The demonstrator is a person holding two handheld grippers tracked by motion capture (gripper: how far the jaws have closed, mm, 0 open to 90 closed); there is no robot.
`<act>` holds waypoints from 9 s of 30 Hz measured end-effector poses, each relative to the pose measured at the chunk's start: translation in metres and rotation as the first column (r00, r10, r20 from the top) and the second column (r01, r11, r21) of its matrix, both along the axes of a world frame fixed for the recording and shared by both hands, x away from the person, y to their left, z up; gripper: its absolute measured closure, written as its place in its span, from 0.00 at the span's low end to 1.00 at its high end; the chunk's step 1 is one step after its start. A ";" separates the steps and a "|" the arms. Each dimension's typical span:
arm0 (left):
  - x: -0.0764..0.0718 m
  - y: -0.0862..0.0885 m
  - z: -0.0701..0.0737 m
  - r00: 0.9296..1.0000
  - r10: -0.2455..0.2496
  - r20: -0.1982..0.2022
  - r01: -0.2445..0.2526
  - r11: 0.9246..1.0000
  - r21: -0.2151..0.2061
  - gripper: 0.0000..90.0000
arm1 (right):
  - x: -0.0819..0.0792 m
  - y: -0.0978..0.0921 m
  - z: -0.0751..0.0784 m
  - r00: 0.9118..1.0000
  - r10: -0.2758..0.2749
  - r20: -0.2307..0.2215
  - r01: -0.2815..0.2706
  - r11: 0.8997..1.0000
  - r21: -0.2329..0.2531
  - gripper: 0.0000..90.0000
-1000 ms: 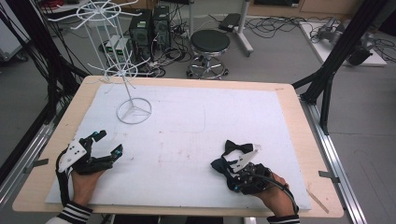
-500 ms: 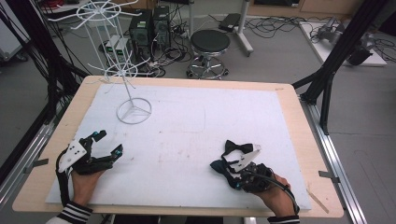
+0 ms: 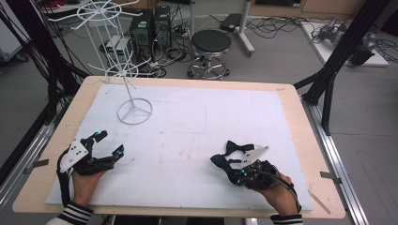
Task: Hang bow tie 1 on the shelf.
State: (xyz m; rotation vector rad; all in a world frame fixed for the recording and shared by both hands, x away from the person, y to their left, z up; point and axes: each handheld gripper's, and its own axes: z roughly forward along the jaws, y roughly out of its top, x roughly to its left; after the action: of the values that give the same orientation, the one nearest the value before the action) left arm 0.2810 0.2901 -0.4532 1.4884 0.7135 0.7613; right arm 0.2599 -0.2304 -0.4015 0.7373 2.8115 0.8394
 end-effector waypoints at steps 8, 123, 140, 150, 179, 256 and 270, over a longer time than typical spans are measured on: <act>0.001 -0.001 0.005 1.000 -0.009 -0.007 0.009 1.000 0.018 0.17 | 0.005 0.003 0.009 0.999 0.023 0.037 -0.026 0.998 0.066 0.93; 0.043 -0.124 0.118 0.662 -0.740 -0.121 0.750 0.655 0.094 0.54 | 0.056 0.103 0.063 0.898 0.389 0.205 -0.439 0.778 0.449 0.92; 0.039 -0.119 0.115 0.653 -0.747 -0.123 0.756 0.652 0.057 0.85 | 0.059 0.104 0.060 0.909 0.361 0.209 -0.417 0.783 0.461 0.92; 0.036 -0.120 0.117 0.660 -0.742 -0.120 0.751 0.656 0.072 0.87 | 0.059 0.108 0.058 0.924 0.305 0.229 -0.379 0.805 0.456 0.45; 0.040 -0.102 0.127 0.746 -0.654 -0.126 0.662 0.749 0.029 0.86 | 0.043 0.068 0.054 0.951 0.032 0.306 -0.185 0.853 0.489 0.01; 0.047 0.013 0.176 0.964 -0.188 -0.186 0.199 0.979 0.041 0.86 | 0.014 -0.026 0.015 0.895 -0.290 0.339 0.016 0.781 0.625 0.01; 0.059 0.027 0.182 0.967 -0.145 -0.210 0.159 0.986 0.053 0.86 | 0.016 -0.033 0.013 0.886 -0.323 0.332 0.038 0.765 0.643 0.01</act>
State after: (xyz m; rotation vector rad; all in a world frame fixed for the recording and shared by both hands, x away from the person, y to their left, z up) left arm 0.3397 0.3169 -0.2708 1.6812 0.7230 0.5243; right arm 0.2759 -0.2632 -0.3881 0.7626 2.0115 1.6893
